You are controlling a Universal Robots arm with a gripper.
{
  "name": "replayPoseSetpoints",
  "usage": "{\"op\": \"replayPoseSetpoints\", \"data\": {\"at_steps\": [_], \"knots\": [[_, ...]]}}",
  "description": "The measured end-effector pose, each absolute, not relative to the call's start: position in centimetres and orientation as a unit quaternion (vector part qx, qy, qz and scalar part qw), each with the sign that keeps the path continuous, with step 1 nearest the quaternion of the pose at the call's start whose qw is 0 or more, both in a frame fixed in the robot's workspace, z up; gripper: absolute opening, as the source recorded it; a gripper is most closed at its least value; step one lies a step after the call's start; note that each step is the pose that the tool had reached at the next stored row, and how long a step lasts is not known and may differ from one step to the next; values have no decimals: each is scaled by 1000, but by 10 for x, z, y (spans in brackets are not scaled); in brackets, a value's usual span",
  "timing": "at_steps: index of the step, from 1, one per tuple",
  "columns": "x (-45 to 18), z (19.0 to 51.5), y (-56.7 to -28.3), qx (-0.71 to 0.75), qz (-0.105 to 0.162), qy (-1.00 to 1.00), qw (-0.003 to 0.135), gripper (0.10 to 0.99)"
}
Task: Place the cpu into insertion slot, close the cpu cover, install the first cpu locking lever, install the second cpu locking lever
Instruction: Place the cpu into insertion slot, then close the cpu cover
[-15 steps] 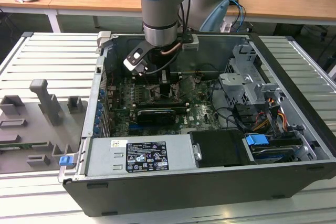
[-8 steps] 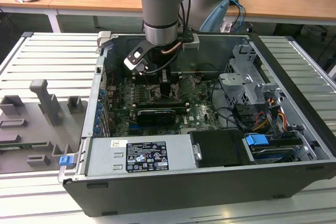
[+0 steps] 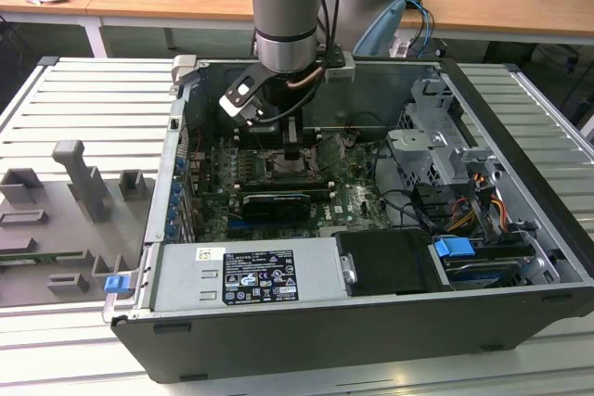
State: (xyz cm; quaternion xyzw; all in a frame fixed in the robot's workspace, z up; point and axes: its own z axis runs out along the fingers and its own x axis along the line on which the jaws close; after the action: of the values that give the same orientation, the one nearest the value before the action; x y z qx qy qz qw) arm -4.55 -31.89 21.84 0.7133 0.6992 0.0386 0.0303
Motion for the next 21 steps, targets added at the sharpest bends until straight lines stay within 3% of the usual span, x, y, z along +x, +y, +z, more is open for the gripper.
{"op": "replayPoseSetpoints", "data": {"at_steps": [2,21], "knots": [[-45,220,-319,713,39,699,30,106],[-45,231,-319,713,39,699,30,106]]}}
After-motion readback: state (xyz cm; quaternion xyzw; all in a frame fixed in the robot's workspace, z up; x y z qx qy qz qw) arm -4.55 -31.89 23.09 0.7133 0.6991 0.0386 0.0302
